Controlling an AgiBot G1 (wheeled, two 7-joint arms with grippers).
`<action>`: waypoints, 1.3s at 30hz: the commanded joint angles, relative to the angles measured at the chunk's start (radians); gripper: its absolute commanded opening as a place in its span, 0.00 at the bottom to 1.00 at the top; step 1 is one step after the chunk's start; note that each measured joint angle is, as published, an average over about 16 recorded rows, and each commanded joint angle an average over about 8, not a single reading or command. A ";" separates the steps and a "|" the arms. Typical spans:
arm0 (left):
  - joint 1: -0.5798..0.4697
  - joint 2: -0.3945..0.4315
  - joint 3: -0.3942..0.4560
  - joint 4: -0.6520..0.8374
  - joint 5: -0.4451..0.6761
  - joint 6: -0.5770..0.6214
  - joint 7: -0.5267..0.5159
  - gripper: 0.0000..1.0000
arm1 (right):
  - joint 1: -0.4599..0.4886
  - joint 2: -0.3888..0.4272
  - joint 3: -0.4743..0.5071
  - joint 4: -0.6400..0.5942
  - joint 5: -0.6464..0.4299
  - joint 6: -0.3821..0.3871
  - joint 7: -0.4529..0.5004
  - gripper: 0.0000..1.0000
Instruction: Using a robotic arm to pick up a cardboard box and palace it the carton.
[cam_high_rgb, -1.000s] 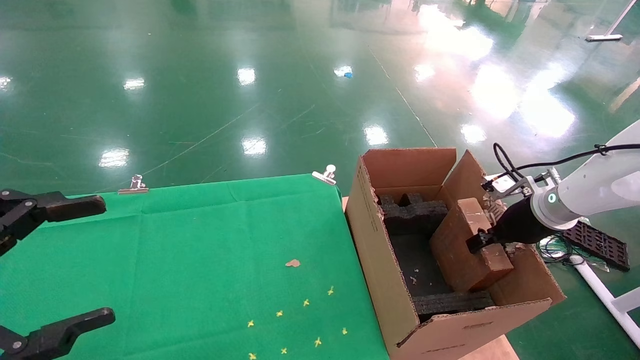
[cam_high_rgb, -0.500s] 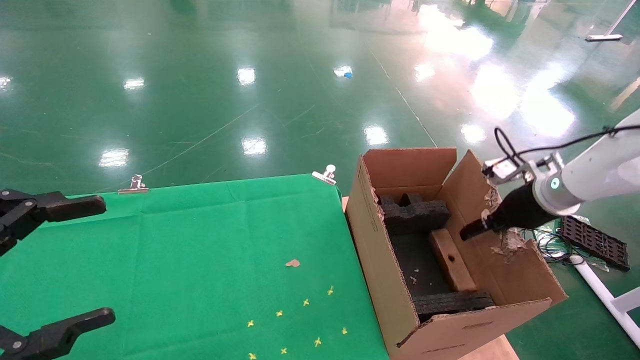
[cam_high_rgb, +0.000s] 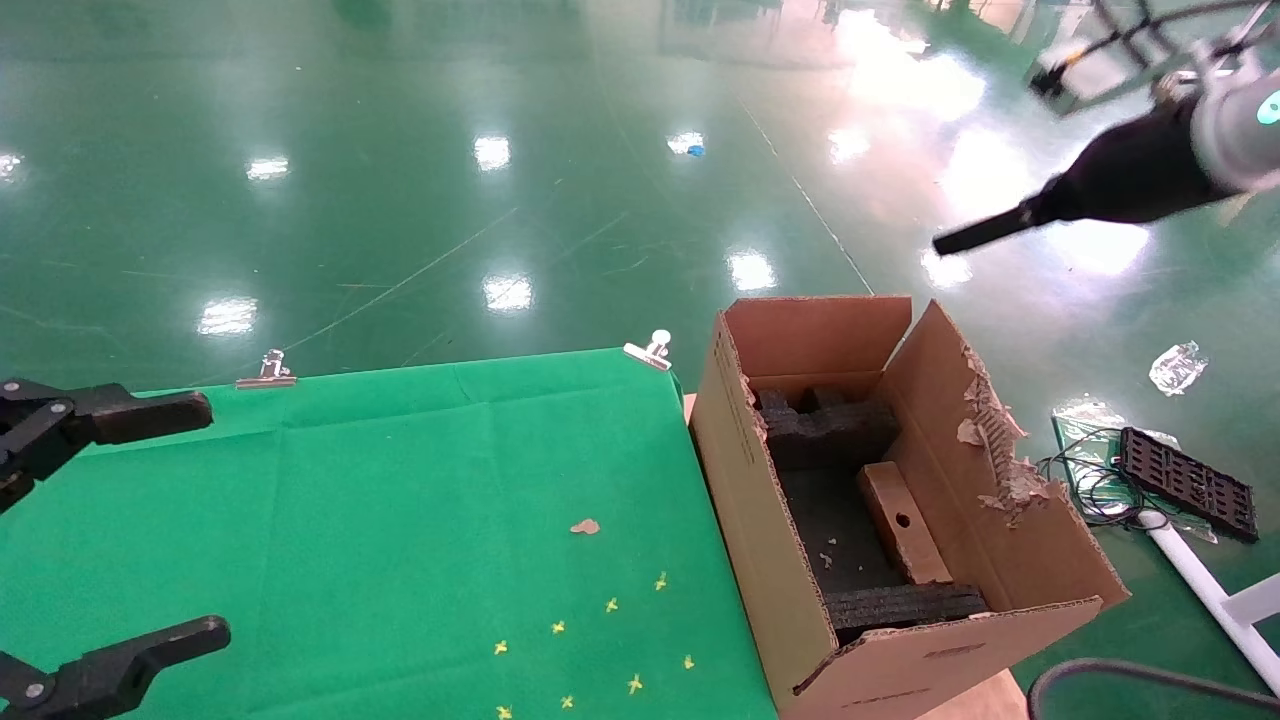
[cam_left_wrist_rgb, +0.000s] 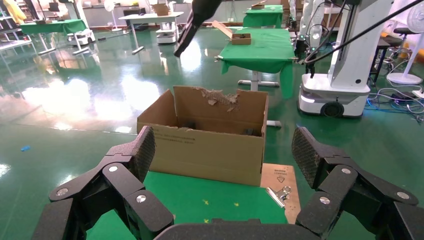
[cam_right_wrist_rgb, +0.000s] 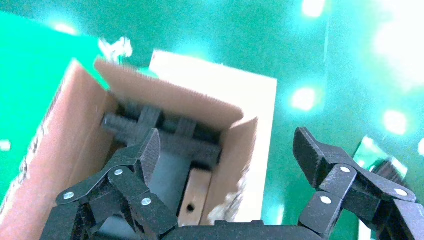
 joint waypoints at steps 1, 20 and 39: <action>0.000 0.000 0.000 0.000 0.000 0.000 0.000 1.00 | 0.035 0.010 0.002 0.019 -0.001 0.006 -0.018 1.00; 0.000 0.000 0.001 0.001 -0.001 0.000 0.001 1.00 | -0.219 0.059 0.330 0.278 0.125 -0.060 -0.144 1.00; -0.001 -0.001 0.002 0.001 -0.001 0.000 0.001 1.00 | -0.609 0.107 0.772 0.598 0.287 -0.163 -0.299 1.00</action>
